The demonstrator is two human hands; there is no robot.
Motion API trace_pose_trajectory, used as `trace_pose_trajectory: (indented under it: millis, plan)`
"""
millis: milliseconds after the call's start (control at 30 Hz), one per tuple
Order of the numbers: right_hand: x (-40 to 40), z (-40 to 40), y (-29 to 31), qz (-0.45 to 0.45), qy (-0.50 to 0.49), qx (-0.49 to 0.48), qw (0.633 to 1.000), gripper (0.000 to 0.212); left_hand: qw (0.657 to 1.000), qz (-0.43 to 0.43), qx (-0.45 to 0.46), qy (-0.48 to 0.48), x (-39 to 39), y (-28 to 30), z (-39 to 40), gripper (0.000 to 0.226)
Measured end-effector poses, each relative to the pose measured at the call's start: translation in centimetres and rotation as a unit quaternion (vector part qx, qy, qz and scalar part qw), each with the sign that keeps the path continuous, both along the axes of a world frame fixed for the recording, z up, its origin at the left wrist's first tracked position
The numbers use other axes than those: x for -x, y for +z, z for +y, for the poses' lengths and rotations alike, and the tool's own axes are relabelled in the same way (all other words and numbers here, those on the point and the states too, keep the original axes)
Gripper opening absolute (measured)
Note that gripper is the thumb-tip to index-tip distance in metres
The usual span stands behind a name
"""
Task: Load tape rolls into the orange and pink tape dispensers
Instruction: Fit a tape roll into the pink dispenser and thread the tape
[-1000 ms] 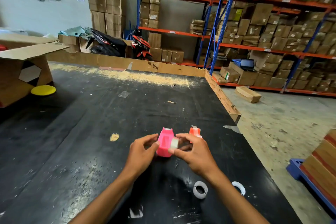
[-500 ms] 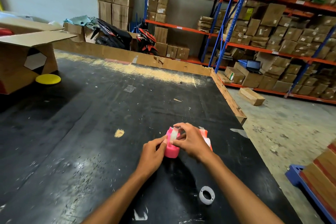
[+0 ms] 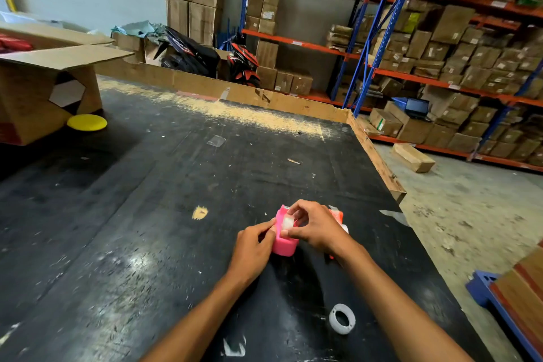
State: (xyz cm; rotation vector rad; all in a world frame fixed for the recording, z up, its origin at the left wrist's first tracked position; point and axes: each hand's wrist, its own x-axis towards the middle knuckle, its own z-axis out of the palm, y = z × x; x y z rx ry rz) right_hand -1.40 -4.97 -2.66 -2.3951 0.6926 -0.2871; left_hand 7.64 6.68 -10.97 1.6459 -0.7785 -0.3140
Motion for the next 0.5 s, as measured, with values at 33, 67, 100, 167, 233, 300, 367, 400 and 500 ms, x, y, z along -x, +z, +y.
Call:
trace_pose_trajectory:
  millis: [33,67,100,167,233,300,367,400,500]
  plan:
    - [0.00,0.00,0.06,0.002,-0.001,0.005,1.000,0.033,1.000,0.000,0.001,-0.001,0.08,0.01,0.02,0.032]
    - [-0.03,-0.04,0.09,0.005,-0.001,0.009,1.000,0.031,1.000,0.002,0.001,-0.001,0.10,-0.01,0.04,0.032]
    - [-0.06,-0.14,0.10,0.006,0.000,0.013,1.000,0.031,1.000,0.003,0.003,-0.002,0.12,0.01,0.06,0.032]
    - [-0.15,-0.37,0.27,0.012,0.001,0.018,1.000,0.030,1.000,0.005,0.004,-0.002,0.15,0.02,0.05,0.031]
    - [-0.37,-0.49,0.56,0.029,0.010,0.025,0.999,0.027,1.000,0.001,0.004,-0.002,0.17,0.10,0.09,0.030]
    - [-0.45,-0.52,0.72,0.054,0.018,0.043,0.997,0.024,1.000,-0.008,0.004,-0.011,0.21,0.23,0.15,0.029]
    - [-0.28,-0.54,0.76,0.070,0.022,0.057,0.996,0.019,1.000,-0.016,0.005,-0.019,0.32,0.22,0.22,0.027]
    - [-0.20,-0.62,0.69,0.069,0.020,0.052,0.996,0.018,1.000,-0.019,0.003,-0.020,0.34,0.27,0.30,0.026]
    - [0.20,-0.83,0.44,0.056,0.017,0.013,0.998,0.020,1.000,-0.026,-0.004,-0.017,0.46,0.30,0.43,0.027]
